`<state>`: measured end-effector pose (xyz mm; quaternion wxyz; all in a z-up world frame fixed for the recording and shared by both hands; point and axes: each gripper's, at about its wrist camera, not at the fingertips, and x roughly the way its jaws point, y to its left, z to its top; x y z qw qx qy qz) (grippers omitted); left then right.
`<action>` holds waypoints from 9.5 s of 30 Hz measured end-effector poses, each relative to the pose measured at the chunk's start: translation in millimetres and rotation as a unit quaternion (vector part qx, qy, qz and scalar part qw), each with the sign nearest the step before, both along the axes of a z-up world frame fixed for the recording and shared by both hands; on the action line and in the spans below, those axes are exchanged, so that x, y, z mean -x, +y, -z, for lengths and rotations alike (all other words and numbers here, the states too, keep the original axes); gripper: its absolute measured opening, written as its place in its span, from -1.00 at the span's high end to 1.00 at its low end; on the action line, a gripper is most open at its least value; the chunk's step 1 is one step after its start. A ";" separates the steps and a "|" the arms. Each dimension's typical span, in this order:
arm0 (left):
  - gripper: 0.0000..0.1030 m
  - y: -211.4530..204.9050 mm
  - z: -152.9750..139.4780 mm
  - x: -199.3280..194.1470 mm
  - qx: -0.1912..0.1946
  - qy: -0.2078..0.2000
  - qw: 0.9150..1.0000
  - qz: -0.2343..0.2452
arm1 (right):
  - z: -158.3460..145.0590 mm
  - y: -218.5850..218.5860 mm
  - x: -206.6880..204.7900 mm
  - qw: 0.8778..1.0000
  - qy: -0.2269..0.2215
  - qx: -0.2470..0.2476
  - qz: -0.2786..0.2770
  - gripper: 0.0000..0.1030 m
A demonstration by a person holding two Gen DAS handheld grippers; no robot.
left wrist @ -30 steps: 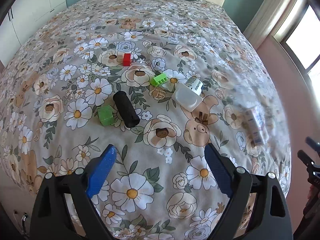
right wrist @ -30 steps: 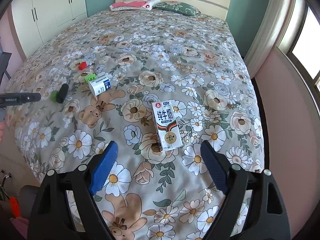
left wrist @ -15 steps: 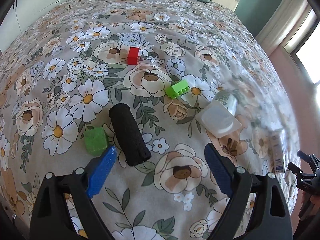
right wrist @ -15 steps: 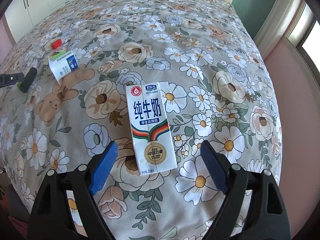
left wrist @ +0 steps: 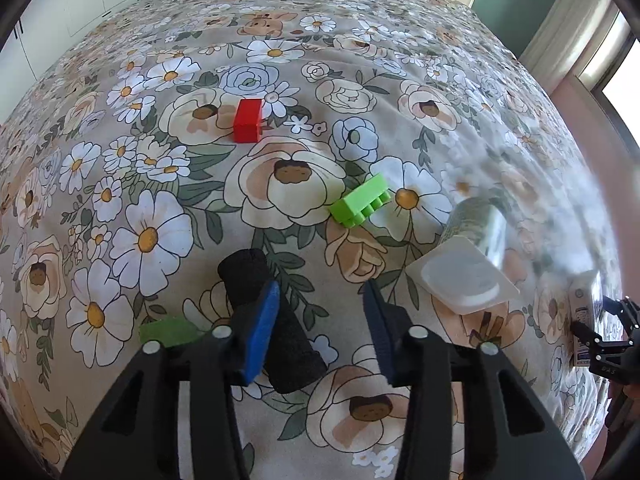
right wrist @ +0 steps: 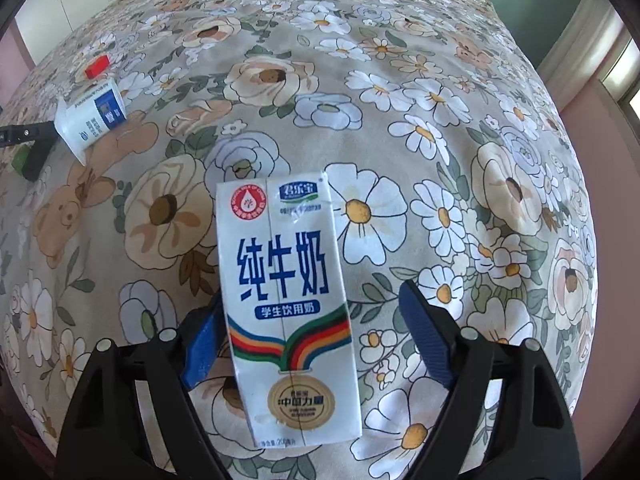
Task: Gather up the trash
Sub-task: 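Grasp the white milk carton with the right tool while the left tool grasps the black foam roller, then lift the milk carton with the right tool while the left tool lifts the black roller, then carry the milk carton and black roller over the wastebasket with both tools, then open the right tool to drop the carton while the left tool drops the roller, then move both open tools back over the bed toward the remaining items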
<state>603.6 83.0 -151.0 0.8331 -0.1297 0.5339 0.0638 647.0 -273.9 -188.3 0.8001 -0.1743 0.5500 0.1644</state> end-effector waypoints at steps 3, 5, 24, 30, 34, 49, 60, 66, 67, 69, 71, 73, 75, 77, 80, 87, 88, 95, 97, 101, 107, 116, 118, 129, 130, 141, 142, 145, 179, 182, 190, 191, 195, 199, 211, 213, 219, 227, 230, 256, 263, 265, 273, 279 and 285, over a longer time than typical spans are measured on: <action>0.60 3.1 3.2 0.6 0.004 0.002 1.000 0.005 | 9.5 2.6 -0.4 1.000 0.015 -0.007 -0.006 -0.25; 0.79 6.2 4.7 1.7 0.006 0.002 1.000 0.010 | 12.6 2.7 1.5 1.000 0.016 -0.008 -0.002 -0.25; -0.37 16.7 -10.4 17.3 -0.027 0.022 0.999 -0.018 | 19.9 2.2 7.2 0.999 0.024 -0.003 0.031 -0.37; -0.34 22.1 -5.9 18.9 -0.021 0.033 0.999 -0.013 | 20.0 2.4 6.1 0.999 0.025 0.000 0.030 -0.38; -0.09 27.9 6.6 10.5 -0.004 0.041 0.999 -0.017 | 20.3 1.8 5.2 0.999 0.022 -0.003 0.029 -0.38; 0.27 29.1 22.3 0.9 -0.059 0.079 0.995 -0.020 | 13.7 15.8 20.5 1.000 0.002 0.007 0.005 0.06; 0.31 6.6 -21.6 21.7 -0.067 0.061 0.996 0.023 | -35.6 17.8 46.3 1.000 -0.024 0.010 0.011 0.07; 0.31 -18.2 -89.0 53.7 -0.099 0.015 0.993 0.058 | -103.9 17.3 78.3 0.998 -0.065 0.008 0.011 0.07; 0.31 -20.4 -101.9 60.7 -0.101 0.006 0.993 0.061 | -117.2 18.0 86.1 0.997 -0.073 0.008 0.010 0.07; 0.31 -25.4 -127.3 74.3 -0.105 -0.012 0.992 0.069 | -144.9 19.5 102.8 0.996 -0.088 0.005 0.008 0.07; 0.31 -28.6 -152.4 91.2 -0.109 -0.032 0.991 0.073 | -174.2 21.1 121.0 0.994 -0.108 0.006 0.005 0.07; 0.31 -31.0 -178.3 109.4 -0.111 -0.052 0.990 0.077 | -203.5 23.1 140.2 0.992 -0.127 0.004 0.004 0.07; 0.31 -33.2 -203.2 128.6 -0.119 -0.071 0.987 0.079 | -233.6 26.0 160.5 0.989 -0.146 0.002 0.001 0.07; 0.31 -35.1 -228.5 149.5 -0.125 -0.090 0.985 0.080 | -261.5 29.7 182.8 0.986 -0.166 0.000 -0.002 0.07; 0.31 -38.4 -264.1 182.4 -0.137 -0.120 0.980 0.083 | -301.8 35.6 217.2 0.981 -0.196 -0.001 -0.007 0.07; 0.31 -39.4 -337.1 252.9 -0.157 -0.183 0.966 0.091 | -373.0 52.1 292.8 0.969 -0.246 0.003 -0.021 0.07; 0.31 -39.5 -346.5 262.4 -0.160 -0.191 0.964 0.092 | -381.6 55.1 303.2 0.967 -0.253 0.005 -0.024 0.07; 0.31 -44.8 -400.5 325.7 -0.178 -0.242 0.949 0.099 | -431.0 72.0 367.2 0.957 -0.287 0.004 -0.040 0.07; 0.31 -45.0 -412.9 343.4 -0.181 -0.255 0.945 0.099 | -440.5 75.4 384.6 0.955 -0.292 0.001 -0.046 0.07; 0.31 -45.0 -430.8 376.4 -0.190 -0.273 0.937 0.105 | -452.5 82.8 417.7 0.952 -0.300 0.001 -0.059 0.07; 0.31 -42.2 -441.7 421.1 -0.190 -0.290 0.930 0.120 | -462.7 93.2 465.9 0.948 -0.307 -0.003 -0.083 0.07; 0.31 -44.3 -405.1 474.3 -0.213 -0.283 0.922 0.159 | -439.3 103.7 526.8 0.944 -0.302 -0.001 -0.134 0.07; 0.31 -44.2 -392.5 481.2 -0.210 -0.279 0.922 0.168 | -426.4 103.7 533.7 0.946 -0.292 -0.006 -0.143 0.07; 0.31 -40.4 -301.9 483.2 -0.176 -0.228 0.936 0.201 | -342.5 94.3 535.5 0.961 -0.231 -0.032 -0.151 0.07; 0.31 -39.1 -291.5 480.4 -0.169 -0.218 0.939 0.205 | -333.5 94.3 534.0 0.963 -0.222 -0.033 -0.150 0.07; 0.31 -31.4 -186.3 455.3 -0.123 -0.131 0.958 0.221 | -219.2 112.2 503.9 0.980 -0.106 -0.046 -0.161 0.07; 0.31 -31.4 -175.4 453.6 -0.118 -0.123 0.960 0.221 | -207.8 115.1 502.2 0.981 -0.096 -0.048 -0.164 0.07; 0.31 -33.7 -140.0 445.7 -0.102 -0.091 0.965 0.223 | -171.9 124.2 499.3 0.982 -0.065 -0.049 -0.171 0.07; 0.31 -66.5 148.4 417.2 -0.019 0.148 0.963 0.226 | 113.0 174.2 479.7 0.977 0.160 -0.043 -0.136 0.06; 0.31 -67.2 166.0 413.5 -0.015 0.164 0.961 0.220 | 133.1 173.5 471.9 0.976 0.171 -0.032 -0.128 0.06; 0.31 -70.6 209.7 402.7 0.010 0.201 0.959 0.201 | 191.3 176.8 465.0 0.970 0.216 -0.021 -0.110 0.06; 0.31 -71.2 215.5 401.5 0.014 0.207 0.958 0.200 | 199.8 178.2 464.7 0.970 0.219 -0.018 -0.107 0.06; 0.31 -69.2 234.7 397.3 0.027 0.219 0.958 0.186 | 227.4 180.1 457.6 0.967 0.238 -0.023 -0.085 0.06; 0.31 -65.7 253.7 393.9 0.041 0.235 0.957 0.168 | 243.5 176.6 446.7 0.968 0.242 -0.036 -0.061 0.06; 0.29 -63.1 293.2 382.9 0.055 0.264 0.951 0.151 | 274.2 174.3 443.8 0.971 0.234 -0.042 -0.027 0.06; 0.29 -62.4 296.5 382.4 0.058 0.265 0.951 0.149 | 278.2 179.5 442.7 0.971 0.234 -0.044 -0.026 0.06; 0.28 -66.6 307.2 381.5 0.056 0.273 0.948 0.153 | 281.3 180.1 445.5 0.973 0.227 -0.040 -0.023 0.06; -0.11 -75.7 302.5 380.0 0.036 0.260 0.951 0.165 | 281.6 189.3 451.6 0.974 0.224 -0.018 -0.035 -0.06; -0.12 -78.4 303.9 380.5 0.033 0.264 0.949 0.167 | 278.2 192.2 454.9 0.974 0.221 -0.016 -0.043 -0.06; -0.11 -57.6 250.1 403.8 0.022 0.230 0.960 0.160 | 242.4 181.3 470.7 0.974 0.222 -0.040 -0.025 -0.06; -0.12 -56.7 172.4 423.8 0.001 0.169 0.968 0.188 | 181.2 174.3 487.9 0.983 0.174 -0.032 -0.056 -0.06; -0.12 -54.7 146.1 427.8 -0.004 0.145 0.970 0.194 | 152.8 168.1 488.3 0.986 0.153 -0.038 -0.059 -0.08; -0.56 -43.4 33.9 428.4 -0.027 0.032 0.983 0.176 | 23.7 137.4 480.9 0.996 0.037 -0.058 -0.057 -0.29; -0.76 -39.9 -37.7 422.6 -0.067 -0.038 0.983 0.168 | -71.2 118.6 472.4 0.994 -0.052 -0.084 -0.050 -0.47; -0.78 -37.7 -83.9 393.3 -0.115 -0.061 0.980 0.150 | -145.5 109.5 442.2 0.988 -0.100 -0.111 -0.044 -0.53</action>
